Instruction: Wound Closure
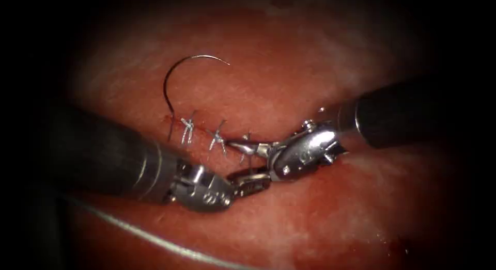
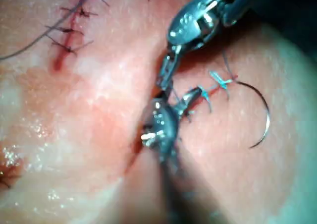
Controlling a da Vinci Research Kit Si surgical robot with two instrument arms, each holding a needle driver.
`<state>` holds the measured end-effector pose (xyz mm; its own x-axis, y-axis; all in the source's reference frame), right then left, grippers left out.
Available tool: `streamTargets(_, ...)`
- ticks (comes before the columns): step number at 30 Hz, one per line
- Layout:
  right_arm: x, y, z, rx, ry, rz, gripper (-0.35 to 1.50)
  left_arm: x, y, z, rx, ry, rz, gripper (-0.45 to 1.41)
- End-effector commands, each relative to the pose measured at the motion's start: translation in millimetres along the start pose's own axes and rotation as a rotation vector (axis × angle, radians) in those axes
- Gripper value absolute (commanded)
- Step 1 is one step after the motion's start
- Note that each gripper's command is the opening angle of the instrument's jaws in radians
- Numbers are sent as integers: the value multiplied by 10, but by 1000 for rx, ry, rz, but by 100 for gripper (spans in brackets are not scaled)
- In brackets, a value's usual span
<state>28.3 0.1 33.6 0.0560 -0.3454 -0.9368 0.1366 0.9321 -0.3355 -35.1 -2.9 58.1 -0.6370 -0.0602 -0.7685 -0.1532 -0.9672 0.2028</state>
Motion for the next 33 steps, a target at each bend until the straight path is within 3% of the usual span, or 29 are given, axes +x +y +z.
streamTargets(1,-1,-10,13,2,17,-6,123,0,14,3,-6,3,-3,-45)
streamTargets(12,-3,-14,33,31,69,-25,125,1,15,2,-7,5,3,-45)
streamTargets(15,-4,-14,31,30,67,-25,113,1,15,2,-7,5,3,-45)
streamTargets(18,-7,-11,29,20,58,-24,75,2,16,2,-7,5,3,-45)
streamTargets(20,-9,-10,27,20,57,-25,-16,3,16,2,-7,4,3,-45)
streamTargets(21,-9,-11,25,21,58,-25,-35,3,17,2,-7,4,3,-45)
streamTargets(30,1,-10,20,44,38,5,-35,8,20,-2,-9,7,2,-45)
streamTargets(31,2,-7,20,38,31,7,2,10,20,-3,-9,7,1,-45)
streamTargets(33,5,-1,17,33,17,62,96,13,20,-5,-14,12,-1,-45)
